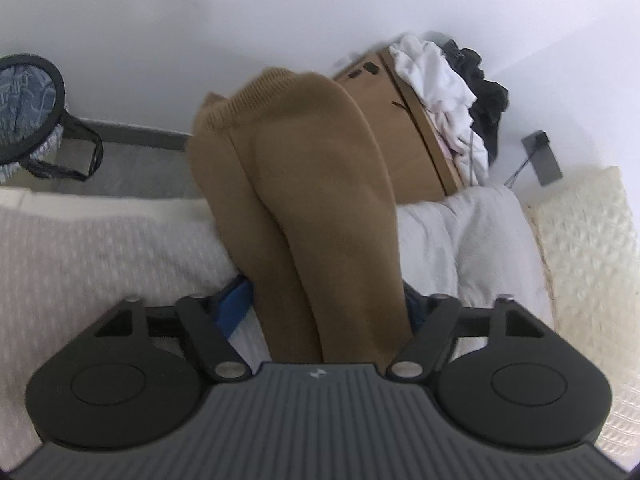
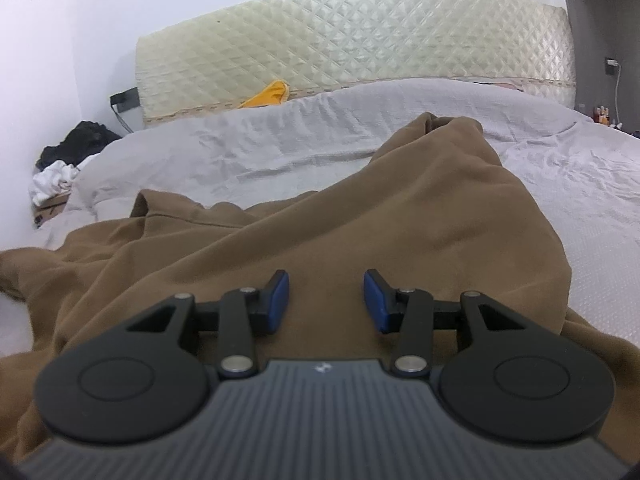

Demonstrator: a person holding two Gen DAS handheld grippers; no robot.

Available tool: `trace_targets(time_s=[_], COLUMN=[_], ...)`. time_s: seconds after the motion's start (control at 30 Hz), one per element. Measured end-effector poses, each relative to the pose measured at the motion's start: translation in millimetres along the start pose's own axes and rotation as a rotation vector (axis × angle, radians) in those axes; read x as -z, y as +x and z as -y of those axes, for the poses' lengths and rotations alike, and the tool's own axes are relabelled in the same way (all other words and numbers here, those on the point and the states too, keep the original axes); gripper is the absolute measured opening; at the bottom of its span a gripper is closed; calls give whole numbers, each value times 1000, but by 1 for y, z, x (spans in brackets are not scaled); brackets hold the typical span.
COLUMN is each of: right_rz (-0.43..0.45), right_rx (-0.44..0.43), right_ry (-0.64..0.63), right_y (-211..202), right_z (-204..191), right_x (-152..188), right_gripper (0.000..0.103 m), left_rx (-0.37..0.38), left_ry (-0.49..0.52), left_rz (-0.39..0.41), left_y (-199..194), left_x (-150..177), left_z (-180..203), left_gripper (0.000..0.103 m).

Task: Fold large clothes
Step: 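Grasp the other ribbed sleeve cuff with the left tool, then lift the sleeve with the left tool and lay it across the hoodie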

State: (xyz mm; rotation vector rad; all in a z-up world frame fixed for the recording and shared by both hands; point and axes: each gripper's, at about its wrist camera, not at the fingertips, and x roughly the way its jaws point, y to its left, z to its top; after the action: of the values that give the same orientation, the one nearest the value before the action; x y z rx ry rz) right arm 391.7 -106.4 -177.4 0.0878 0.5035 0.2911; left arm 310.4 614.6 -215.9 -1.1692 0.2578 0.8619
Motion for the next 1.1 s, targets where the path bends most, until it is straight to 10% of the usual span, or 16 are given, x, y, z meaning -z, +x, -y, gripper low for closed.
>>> trace_targets(time_s=[0.17, 0.37, 0.63, 1.1], right_rz=[-4, -16, -6, 86], right_rx=[11, 13, -50, -81], right_ry=[-31, -42, 25, 135], right_y=[2, -3, -31, -84], right_z=[-3, -5, 8, 52], right_x=[-1, -10, -20, -31], right_gripper=[45, 45, 45, 46], left_rx=[-166, -228, -101, 300], left_ry=[344, 542, 800, 909], left_rz=[-26, 96, 247, 286], left_y=[16, -14, -120, -311], left_x=[-2, 7, 38, 170], left_z=[37, 93, 191, 309], left_gripper=[31, 21, 19, 17])
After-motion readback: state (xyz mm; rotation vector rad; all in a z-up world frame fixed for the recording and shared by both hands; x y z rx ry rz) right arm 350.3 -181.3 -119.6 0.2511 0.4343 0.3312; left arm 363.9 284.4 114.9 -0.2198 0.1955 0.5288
